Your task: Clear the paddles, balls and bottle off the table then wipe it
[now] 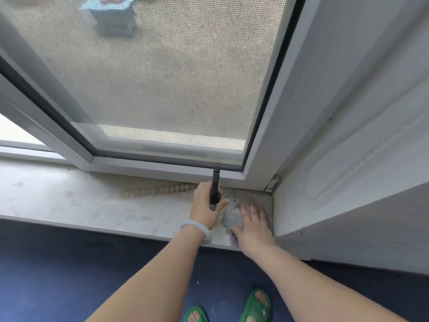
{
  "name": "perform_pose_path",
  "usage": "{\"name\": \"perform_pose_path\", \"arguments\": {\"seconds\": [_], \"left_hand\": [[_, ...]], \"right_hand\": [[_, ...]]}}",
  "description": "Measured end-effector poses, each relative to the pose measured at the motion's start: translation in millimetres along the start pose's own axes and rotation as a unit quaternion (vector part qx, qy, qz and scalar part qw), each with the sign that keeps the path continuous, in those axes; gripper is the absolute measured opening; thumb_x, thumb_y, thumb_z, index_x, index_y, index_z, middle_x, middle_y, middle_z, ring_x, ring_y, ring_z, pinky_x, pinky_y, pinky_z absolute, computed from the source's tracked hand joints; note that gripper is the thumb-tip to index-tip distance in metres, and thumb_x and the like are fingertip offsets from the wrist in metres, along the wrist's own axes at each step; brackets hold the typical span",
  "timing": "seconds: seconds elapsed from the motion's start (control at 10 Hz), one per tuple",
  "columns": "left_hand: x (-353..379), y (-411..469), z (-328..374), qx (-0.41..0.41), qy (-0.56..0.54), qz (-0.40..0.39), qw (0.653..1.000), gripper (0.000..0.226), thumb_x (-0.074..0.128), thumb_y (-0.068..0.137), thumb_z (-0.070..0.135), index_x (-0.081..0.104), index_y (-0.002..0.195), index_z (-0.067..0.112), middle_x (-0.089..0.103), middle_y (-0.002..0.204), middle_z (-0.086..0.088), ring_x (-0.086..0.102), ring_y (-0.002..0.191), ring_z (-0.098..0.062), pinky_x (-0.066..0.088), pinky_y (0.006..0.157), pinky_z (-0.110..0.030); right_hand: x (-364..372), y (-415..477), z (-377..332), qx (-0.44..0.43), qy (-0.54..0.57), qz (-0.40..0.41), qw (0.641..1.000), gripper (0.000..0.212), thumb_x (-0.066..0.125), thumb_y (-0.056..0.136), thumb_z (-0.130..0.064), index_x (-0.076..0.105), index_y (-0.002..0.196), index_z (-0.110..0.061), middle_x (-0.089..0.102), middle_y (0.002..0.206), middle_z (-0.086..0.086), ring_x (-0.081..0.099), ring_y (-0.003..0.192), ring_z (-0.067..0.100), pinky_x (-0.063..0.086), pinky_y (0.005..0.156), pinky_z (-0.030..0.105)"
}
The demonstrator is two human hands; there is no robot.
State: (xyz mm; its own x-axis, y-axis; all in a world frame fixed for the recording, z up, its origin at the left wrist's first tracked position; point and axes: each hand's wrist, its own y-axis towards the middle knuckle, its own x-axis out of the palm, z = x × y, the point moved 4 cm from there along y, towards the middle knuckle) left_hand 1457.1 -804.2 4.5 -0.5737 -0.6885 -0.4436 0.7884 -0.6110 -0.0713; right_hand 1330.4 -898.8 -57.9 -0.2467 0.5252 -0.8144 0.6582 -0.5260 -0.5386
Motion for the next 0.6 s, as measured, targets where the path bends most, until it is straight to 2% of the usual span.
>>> {"name": "perform_pose_path", "arguments": {"seconds": [0.1,0.2,0.3,0.4,0.5,0.6], "left_hand": [[1.1,3.5,1.4,-0.017,0.023,0.003,1.0,0.026,0.078,0.08,0.014,0.059,0.098,0.014,0.05,0.1,-0.005,0.051,0.094,-0.024,0.047,0.088,-0.046],[-1.7,2.1,2.6,-0.035,0.056,0.009,0.998,0.035,0.083,0.074,0.022,0.06,0.098,0.014,0.053,0.097,-0.003,0.053,0.094,-0.025,0.048,0.086,-0.047],[-4.8,-4.0,-3.1,-0.085,0.113,-0.001,0.99,0.052,0.087,0.069,0.029,0.058,0.11,0.013,0.059,0.11,-0.003,0.053,0.107,-0.026,0.046,0.093,-0.044],[-10.7,-17.1,-15.5,-0.162,0.207,0.003,0.965,0.07,0.081,0.075,0.031,0.046,0.133,0.014,0.047,0.137,-0.007,0.041,0.127,-0.027,0.035,0.106,-0.035],[-21.8,-34.9,-8.5,-0.197,0.222,0.005,0.955,0.07,0.076,0.082,0.03,0.038,0.139,0.013,0.04,0.143,-0.007,0.034,0.132,-0.028,0.031,0.107,-0.035],[-29.6,-44.0,4.6,-0.18,0.242,-0.007,0.953,0.067,0.07,0.087,0.033,0.036,0.141,0.013,0.038,0.145,-0.007,0.033,0.132,-0.028,0.032,0.108,-0.037]], "right_hand": [[-1.6,0.1,0.7,0.0,-0.006,-0.003,1.0,0.073,0.032,0.101,-0.053,-0.008,0.156,-0.026,-0.018,0.163,0.0,-0.017,0.15,0.026,-0.006,0.122,0.039],[-2.6,0.3,1.2,-0.001,-0.002,-0.012,1.0,0.074,0.033,0.101,-0.053,-0.008,0.156,-0.026,-0.018,0.163,0.0,-0.017,0.15,0.026,-0.005,0.122,0.039],[-9.2,-1.2,-1.0,-0.002,0.007,-0.026,1.0,0.074,0.035,0.101,-0.051,-0.006,0.157,-0.025,-0.017,0.164,0.001,-0.016,0.15,0.026,-0.004,0.122,0.04],[-22.8,-5.7,-5.7,0.007,0.039,-0.033,0.999,0.069,0.037,0.102,-0.045,0.002,0.158,-0.024,-0.009,0.165,0.002,-0.009,0.151,0.027,0.001,0.123,0.042],[-29.7,-22.4,-12.2,0.019,0.08,-0.01,0.997,0.063,0.035,0.104,-0.04,0.007,0.158,-0.023,-0.001,0.165,0.004,-0.002,0.152,0.026,0.007,0.123,0.042],[-38.6,-40.8,-21.1,0.008,0.099,0.022,0.995,0.062,0.035,0.104,-0.04,0.01,0.158,-0.02,-0.001,0.165,0.006,-0.001,0.152,0.025,0.009,0.122,0.041]]}}
